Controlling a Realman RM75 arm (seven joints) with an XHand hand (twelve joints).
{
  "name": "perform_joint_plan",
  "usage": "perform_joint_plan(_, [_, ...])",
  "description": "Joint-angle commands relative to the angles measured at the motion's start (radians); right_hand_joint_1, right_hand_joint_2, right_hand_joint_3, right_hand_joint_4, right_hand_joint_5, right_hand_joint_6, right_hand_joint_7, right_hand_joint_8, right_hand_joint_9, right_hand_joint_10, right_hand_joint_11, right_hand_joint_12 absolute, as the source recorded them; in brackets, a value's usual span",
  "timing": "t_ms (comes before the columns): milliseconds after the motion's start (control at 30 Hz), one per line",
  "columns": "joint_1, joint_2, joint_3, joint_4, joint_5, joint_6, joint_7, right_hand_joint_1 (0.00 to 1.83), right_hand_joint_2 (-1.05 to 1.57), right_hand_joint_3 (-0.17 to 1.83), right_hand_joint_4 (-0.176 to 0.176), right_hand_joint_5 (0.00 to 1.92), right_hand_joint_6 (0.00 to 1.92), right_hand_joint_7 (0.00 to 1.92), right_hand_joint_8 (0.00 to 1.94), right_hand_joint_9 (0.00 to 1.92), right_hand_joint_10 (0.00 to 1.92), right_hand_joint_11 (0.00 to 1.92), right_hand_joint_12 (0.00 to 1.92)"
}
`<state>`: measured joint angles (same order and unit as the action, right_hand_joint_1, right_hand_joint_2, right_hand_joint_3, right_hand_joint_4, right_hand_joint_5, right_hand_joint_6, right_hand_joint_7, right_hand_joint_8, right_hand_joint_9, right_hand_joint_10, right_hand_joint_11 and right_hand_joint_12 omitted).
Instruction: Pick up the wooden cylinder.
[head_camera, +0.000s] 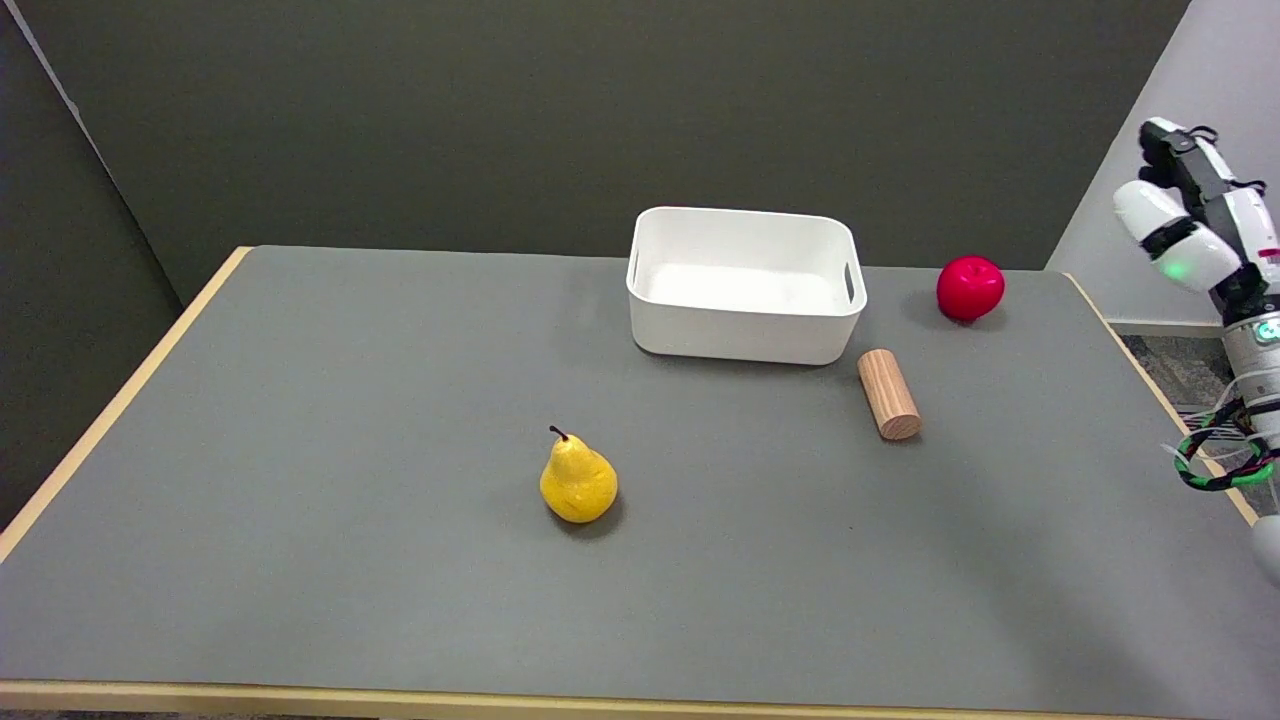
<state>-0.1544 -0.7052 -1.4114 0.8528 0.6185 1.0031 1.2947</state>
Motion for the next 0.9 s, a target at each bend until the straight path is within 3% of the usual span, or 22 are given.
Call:
perform_joint_plan(33, [-0.118, 0.003, 0.258, 0.444, -0.289, -0.597, -0.200, 0.35, 0.61, 0.93, -0.142, 0.16, 0.47, 0.17, 0.42, 0.02, 0.68, 0.00, 0.95])
perform_joint_plan(367, [-0.049, 0.008, 0.253, 0.688, -0.450, -1.110, -0.207, 0.36, 0.61, 0.93, -0.175, 0.21, 0.55, 0.22, 0.46, 0.07, 0.70, 0.00, 1.00])
perform_joint_plan(467, [-0.065, -0.010, 0.264, 0.794, -0.519, -1.236, -0.207, 0.38, 0.68, 0.76, -0.176, 0.24, 0.53, 0.26, 0.40, 0.07, 0.73, 0.00, 1.01])
perform_joint_plan(533, [-0.086, -0.029, 0.268, 0.883, -0.598, -1.337, -0.207, 0.37, 0.68, 0.76, -0.176, 0.25, 0.54, 0.26, 0.41, 0.07, 0.74, 0.00, 1.01])
perform_joint_plan(600, [-0.100, -0.042, 0.268, 0.942, -0.664, -1.398, -0.207, 0.34, 0.60, 0.92, -0.176, 0.23, 0.59, 0.24, 0.49, 0.09, 0.72, 0.00, 1.01])
perform_joint_plan(700, [-0.123, -0.073, 0.263, 0.967, -0.729, -1.409, -0.194, 0.33, 0.60, 0.92, -0.176, 0.23, 0.60, 0.26, 0.51, 0.10, 0.73, 0.00, 1.01])
perform_joint_plan(900, [-0.135, -0.133, 0.246, 0.960, -0.716, -1.389, -0.188, 0.29, 0.60, 0.89, -0.176, 0.28, 0.64, 0.34, 0.59, 0.17, 0.82, 0.00, 1.09])
